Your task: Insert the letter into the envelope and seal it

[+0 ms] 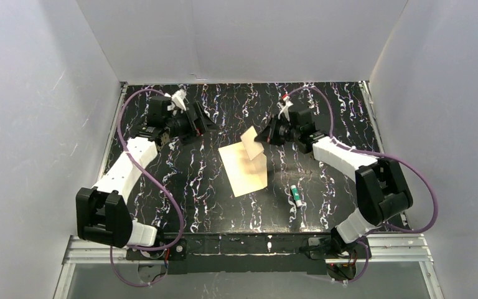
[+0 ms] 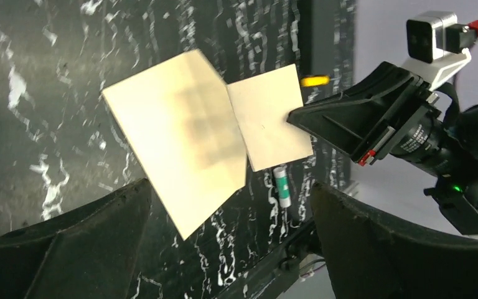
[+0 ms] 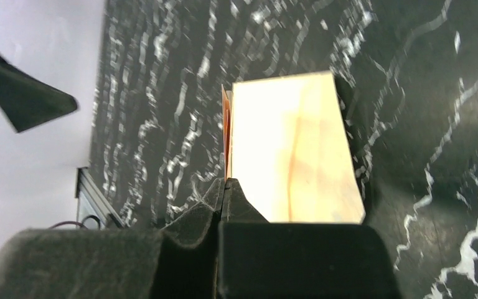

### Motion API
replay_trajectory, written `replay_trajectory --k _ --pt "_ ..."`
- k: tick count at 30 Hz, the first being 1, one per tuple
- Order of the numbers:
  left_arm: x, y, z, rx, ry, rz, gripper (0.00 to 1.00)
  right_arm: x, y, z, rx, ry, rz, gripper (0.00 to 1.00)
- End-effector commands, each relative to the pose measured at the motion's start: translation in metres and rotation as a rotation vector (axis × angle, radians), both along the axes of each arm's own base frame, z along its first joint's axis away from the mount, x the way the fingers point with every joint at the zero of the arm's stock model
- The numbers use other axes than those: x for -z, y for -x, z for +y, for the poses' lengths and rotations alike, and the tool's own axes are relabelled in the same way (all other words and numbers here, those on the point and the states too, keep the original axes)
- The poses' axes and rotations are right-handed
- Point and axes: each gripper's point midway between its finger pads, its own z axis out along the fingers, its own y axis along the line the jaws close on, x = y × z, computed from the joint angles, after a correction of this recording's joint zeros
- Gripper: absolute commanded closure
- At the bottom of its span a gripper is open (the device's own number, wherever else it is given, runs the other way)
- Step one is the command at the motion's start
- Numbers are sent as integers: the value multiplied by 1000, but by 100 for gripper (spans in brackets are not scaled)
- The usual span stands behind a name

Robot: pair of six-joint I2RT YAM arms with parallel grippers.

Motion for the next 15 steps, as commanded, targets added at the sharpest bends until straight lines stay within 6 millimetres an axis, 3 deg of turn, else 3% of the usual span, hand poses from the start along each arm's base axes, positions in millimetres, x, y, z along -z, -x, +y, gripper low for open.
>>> replay_trajectory --k 1,5,8,15 --pt "29 12 29 -117 -238 49 2 18 -3 -3 7 24 -61 99" --pt "40 10 43 -159 -322 85 2 40 -3 -6 7 53 -69 99" --pt "54 12 43 -151 -339 161 9 52 -9 -11 28 83 -98 99" --pt "101 35 -3 -33 -159 427 29 73 -18 -13 49 124 -91 99"
